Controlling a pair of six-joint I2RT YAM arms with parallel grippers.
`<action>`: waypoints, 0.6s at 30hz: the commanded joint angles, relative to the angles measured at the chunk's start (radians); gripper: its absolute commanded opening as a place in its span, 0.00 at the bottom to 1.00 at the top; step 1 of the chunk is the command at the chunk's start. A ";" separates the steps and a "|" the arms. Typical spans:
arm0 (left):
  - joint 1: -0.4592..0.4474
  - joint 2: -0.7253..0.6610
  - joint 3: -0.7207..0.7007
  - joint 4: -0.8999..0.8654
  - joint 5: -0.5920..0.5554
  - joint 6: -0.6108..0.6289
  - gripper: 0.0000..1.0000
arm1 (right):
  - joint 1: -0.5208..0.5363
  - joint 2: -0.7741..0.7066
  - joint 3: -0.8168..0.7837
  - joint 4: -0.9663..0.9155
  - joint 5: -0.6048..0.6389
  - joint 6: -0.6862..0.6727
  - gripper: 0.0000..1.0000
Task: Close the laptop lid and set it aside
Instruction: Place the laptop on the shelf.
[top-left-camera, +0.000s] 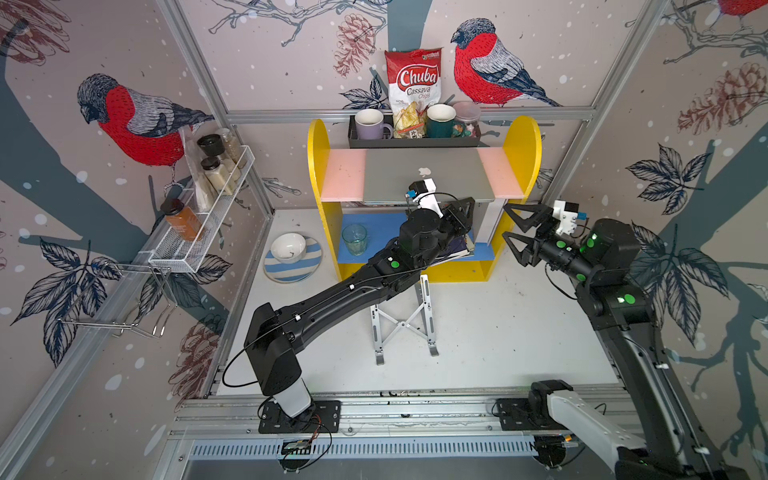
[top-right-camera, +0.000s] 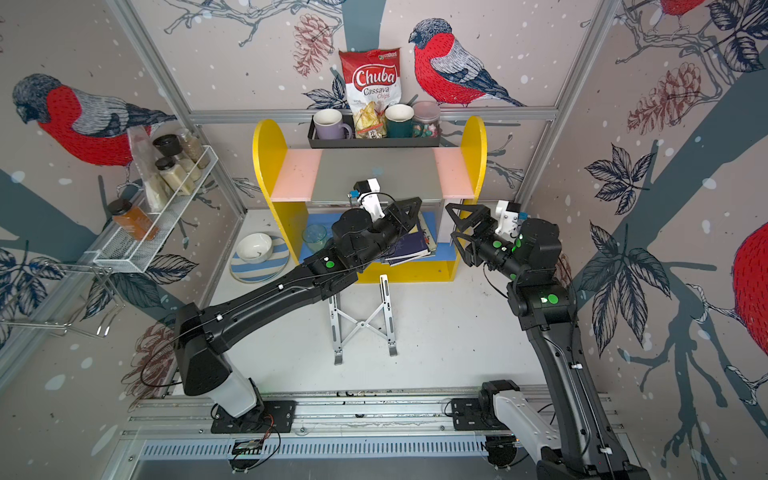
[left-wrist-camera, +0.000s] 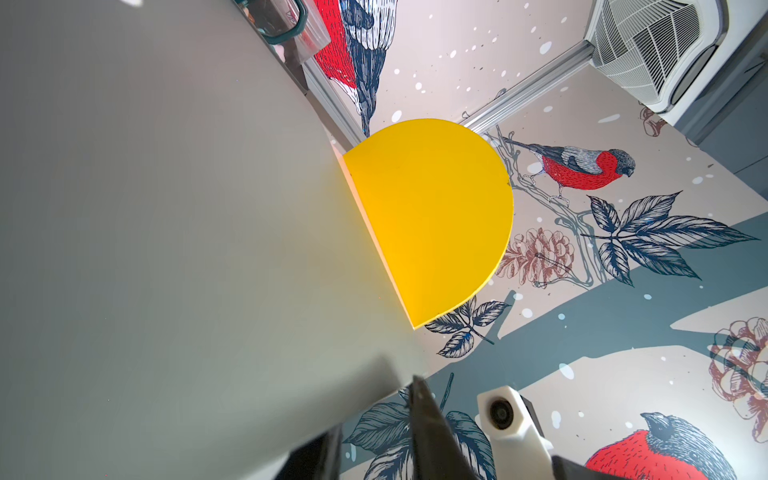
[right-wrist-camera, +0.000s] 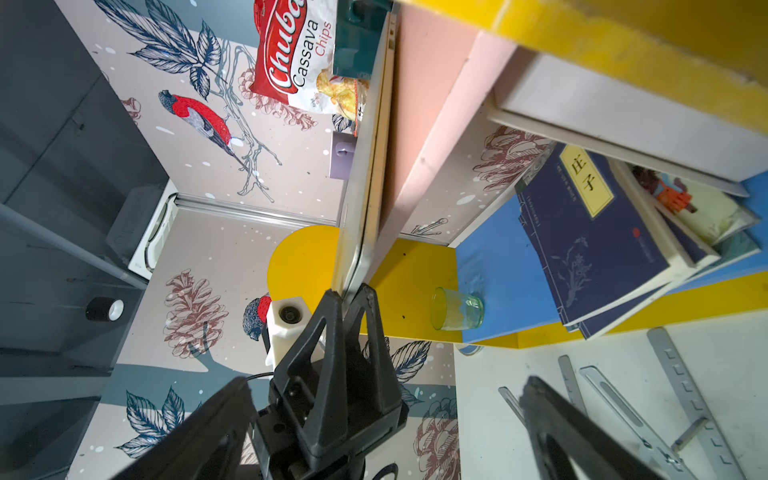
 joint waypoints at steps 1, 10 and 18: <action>0.017 0.000 0.004 0.076 0.001 -0.010 0.28 | -0.028 -0.014 -0.007 -0.001 -0.042 -0.017 1.00; 0.048 0.016 0.031 0.049 0.038 -0.024 0.28 | -0.099 -0.035 -0.054 0.005 -0.091 -0.011 1.00; 0.064 -0.021 0.000 0.041 0.048 -0.020 0.34 | -0.126 -0.039 -0.073 0.003 -0.100 -0.021 1.00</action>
